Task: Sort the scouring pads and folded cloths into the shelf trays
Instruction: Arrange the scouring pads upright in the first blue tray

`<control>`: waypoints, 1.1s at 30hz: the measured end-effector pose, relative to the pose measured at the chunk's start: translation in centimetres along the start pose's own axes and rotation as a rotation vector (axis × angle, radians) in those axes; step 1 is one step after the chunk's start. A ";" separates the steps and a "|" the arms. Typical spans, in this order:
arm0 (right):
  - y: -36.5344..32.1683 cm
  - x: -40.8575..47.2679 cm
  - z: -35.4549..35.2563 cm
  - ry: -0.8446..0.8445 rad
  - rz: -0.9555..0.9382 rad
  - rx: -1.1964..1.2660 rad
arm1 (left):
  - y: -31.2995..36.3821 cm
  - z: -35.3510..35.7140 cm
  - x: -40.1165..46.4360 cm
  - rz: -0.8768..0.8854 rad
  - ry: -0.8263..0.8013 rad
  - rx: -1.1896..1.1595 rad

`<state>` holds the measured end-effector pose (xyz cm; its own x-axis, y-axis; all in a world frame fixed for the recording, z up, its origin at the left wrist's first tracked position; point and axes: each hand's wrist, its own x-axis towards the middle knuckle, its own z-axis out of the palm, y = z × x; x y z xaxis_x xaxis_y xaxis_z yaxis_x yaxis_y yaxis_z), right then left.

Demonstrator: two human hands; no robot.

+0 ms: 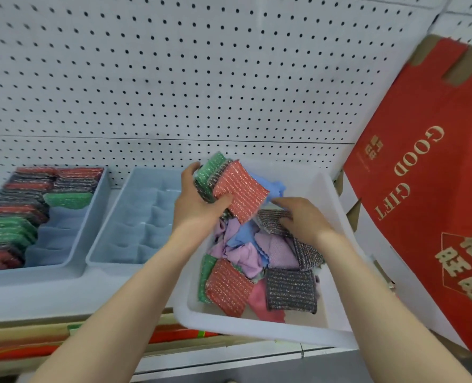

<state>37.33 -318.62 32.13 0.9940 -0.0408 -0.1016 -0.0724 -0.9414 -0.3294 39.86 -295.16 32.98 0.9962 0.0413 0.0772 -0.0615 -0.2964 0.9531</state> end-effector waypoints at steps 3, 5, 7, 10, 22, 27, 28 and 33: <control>-0.6 1.3 1.8 -0.191 -0.056 -0.183 | -0.3 -2.1 0.3 0.052 0.012 -0.044; -1.0 2.0 1.7 -0.200 -0.007 -0.296 | -0.9 -3.7 0.3 0.053 0.022 -0.069; -1.8 2.6 0.7 -0.122 0.049 -0.319 | -1.8 -5.6 0.3 0.023 0.047 -0.113; -5.2 3.5 -0.9 0.170 0.078 0.093 | -3.1 -8.5 1.0 -0.014 0.104 -0.181; -28.1 8.9 6.1 0.072 -0.124 0.841 | -10.2 -28.9 7.4 -0.031 0.376 -0.272; -35.7 11.3 11.7 0.128 -0.278 0.509 | -14.1 -35.4 9.3 -0.119 0.402 -0.281; -36.6 11.6 13.0 0.130 -0.302 0.406 | -14.8 -36.0 9.5 -0.136 0.394 -0.268; -39.6 12.8 17.4 0.171 -0.353 -0.114 | -17.5 -37.5 10.0 -0.174 0.268 -0.185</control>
<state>51.44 -276.08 27.54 0.9561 0.2459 0.1596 0.2762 -0.9381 -0.2089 48.55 -253.76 28.06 0.9424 0.3319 -0.0405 0.0731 -0.0861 0.9936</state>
